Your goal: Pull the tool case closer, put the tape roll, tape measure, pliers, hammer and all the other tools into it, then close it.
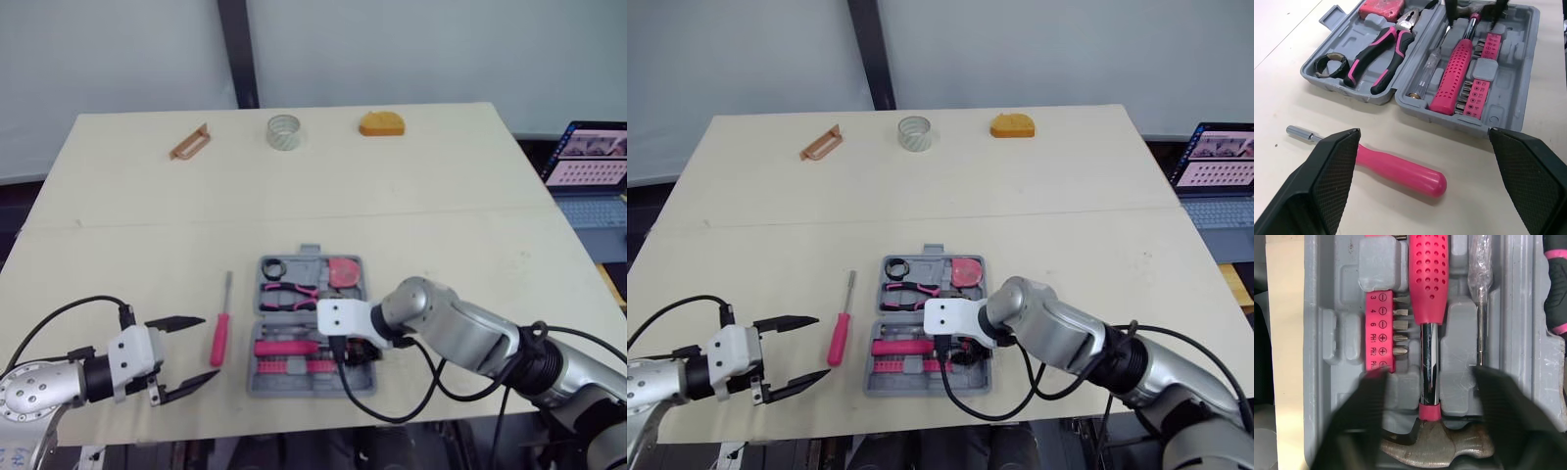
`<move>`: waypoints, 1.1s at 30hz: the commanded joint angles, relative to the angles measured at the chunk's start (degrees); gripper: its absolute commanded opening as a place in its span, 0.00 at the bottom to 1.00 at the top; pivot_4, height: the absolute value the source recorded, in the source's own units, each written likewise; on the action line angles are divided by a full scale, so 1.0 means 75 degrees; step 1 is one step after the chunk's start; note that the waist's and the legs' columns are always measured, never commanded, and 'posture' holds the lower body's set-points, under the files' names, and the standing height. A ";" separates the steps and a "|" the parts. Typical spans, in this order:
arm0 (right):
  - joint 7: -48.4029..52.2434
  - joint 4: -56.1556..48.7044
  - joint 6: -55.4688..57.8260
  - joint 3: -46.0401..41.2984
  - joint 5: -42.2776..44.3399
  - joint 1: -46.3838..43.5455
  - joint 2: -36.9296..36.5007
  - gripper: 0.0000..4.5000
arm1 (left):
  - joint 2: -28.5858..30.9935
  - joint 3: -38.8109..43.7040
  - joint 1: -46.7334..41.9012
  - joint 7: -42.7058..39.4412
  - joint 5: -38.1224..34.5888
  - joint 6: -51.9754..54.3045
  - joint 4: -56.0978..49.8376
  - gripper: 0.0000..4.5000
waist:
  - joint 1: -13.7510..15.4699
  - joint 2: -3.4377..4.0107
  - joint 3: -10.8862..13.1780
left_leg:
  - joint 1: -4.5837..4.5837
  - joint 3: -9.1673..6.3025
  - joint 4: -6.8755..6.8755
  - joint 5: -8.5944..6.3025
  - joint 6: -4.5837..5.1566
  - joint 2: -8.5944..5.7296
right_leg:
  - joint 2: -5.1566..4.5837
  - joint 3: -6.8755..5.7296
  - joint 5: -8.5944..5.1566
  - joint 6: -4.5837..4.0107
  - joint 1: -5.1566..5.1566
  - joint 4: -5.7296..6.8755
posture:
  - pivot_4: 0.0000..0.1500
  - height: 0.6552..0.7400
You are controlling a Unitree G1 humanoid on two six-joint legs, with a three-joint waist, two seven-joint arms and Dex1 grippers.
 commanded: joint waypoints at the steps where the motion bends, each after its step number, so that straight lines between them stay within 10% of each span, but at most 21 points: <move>1: 0.0132 -0.0378 0.0033 -0.0387 0.0123 -0.0039 -0.0031 0.99 | 0.0020 -0.0012 0.0003 0.0010 -0.0049 -0.0078 -0.0002 1.00 | -0.0001 0.0000 0.0000 | 0.0000 0.0000 0.0000 0.0000 0.0000 0.0000 | 0.0000 0.0000 0.0000 0.0000 0.0000 0.0000 | 1.00 1.00; 9: -0.0183 -0.0219 -0.1422 -0.2018 0.0824 0.0954 0.0630 0.94 | 0.0002 -0.0088 -0.0140 0.0079 -0.0116 0.0015 -0.0081 1.00 | 0.0006 -0.0007 -0.0004 | 0.0000 0.0001 -0.0002 0.0000 0.0000 0.0000 | 0.0000 -0.0001 0.0000 0.0000 0.0001 -0.0001 | 1.00 1.00; 19: 0.0013 0.2056 -0.5372 -0.2807 0.0768 0.2561 0.1858 0.01 | -0.0014 -0.0424 -0.0622 0.0096 -0.0085 0.0096 0.0028 1.00 | -0.0006 -0.0017 -0.0010 | 0.0007 0.0008 -0.0001 0.0001 -0.0001 0.0000 | 0.0000 0.0000 0.0000 0.0000 0.0004 0.0004 | 1.00 1.00; 33: 0.0564 0.3334 -0.6102 -0.2660 0.0399 0.2918 0.2172 0.01 | 0.0019 -0.0418 -0.0623 0.0175 -0.0097 0.0169 -0.0050 1.00 | -0.0171 -0.0017 -0.0010 | 0.0011 0.0008 -0.0011 0.0001 -0.0002 0.0001 | 0.0000 -0.0002 0.0000 0.0000 0.0003 0.0006 | 1.00 1.00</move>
